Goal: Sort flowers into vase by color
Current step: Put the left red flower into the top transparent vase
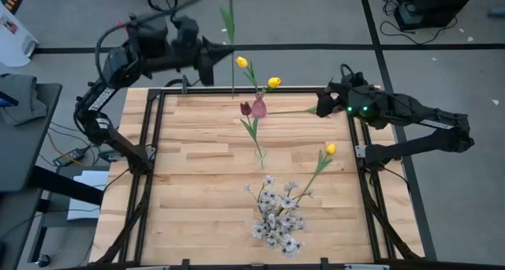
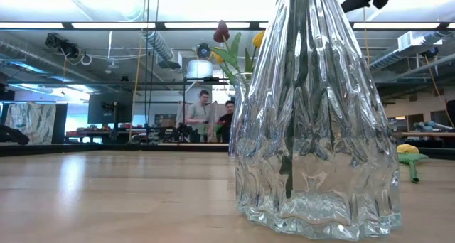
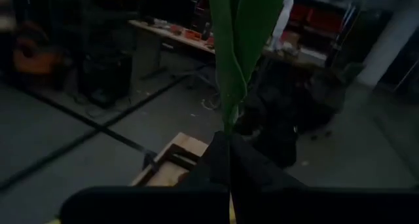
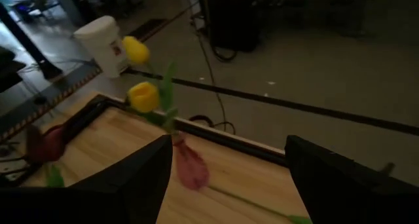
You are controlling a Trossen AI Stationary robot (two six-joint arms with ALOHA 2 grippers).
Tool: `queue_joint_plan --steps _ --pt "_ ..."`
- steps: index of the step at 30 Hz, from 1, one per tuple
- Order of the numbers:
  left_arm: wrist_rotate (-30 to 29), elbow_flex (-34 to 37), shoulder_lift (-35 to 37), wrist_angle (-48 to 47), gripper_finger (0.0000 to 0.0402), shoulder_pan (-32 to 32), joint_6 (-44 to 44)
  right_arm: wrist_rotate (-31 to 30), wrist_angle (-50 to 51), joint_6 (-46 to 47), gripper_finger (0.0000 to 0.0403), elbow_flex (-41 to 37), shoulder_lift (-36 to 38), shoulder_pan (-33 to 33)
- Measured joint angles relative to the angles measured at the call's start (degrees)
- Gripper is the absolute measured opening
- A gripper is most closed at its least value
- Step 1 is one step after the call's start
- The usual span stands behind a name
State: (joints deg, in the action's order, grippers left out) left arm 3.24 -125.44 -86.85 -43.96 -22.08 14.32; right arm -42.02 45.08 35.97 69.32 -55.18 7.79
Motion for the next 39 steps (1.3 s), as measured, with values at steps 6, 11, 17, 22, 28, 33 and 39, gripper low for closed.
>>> queue_joint_plan --steps 6,11,17,22,28,33,39 --pt "-8.28 0.06 -0.21 0.02 0.0 10.21 -8.43 0.11 1.46 -0.04 0.0306 0.0 2.8 4.24" --pt "-14.26 0.1 -0.14 -0.09 0.0 15.54 -9.75 1.53 1.86 -0.11 0.0306 0.0 4.59 6.83" --pt "-22.43 0.08 5.72 -8.54 0.0 20.46 -9.44 3.23 1.87 -1.43 0.0306 0.0 5.57 8.63" --pt "-26.65 3.65 10.73 -8.53 0.0 22.82 -9.42 5.13 1.79 -1.55 0.0306 0.0 5.67 9.68" --pt "-30.47 20.06 22.24 -6.91 0.0 25.2 -4.78 6.8 1.68 -1.09 0.0306 0.0 5.66 10.1" --pt "-30.25 42.47 32.06 12.54 0.0 25.24 -5.16 6.71 0.94 -0.98 0.0306 0.0 5.61 10.1" --pt "-23.49 68.54 37.57 45.8 0.0 25.21 -8.36 6.64 1.03 3.44 0.0306 0.0 5.6 10.1"
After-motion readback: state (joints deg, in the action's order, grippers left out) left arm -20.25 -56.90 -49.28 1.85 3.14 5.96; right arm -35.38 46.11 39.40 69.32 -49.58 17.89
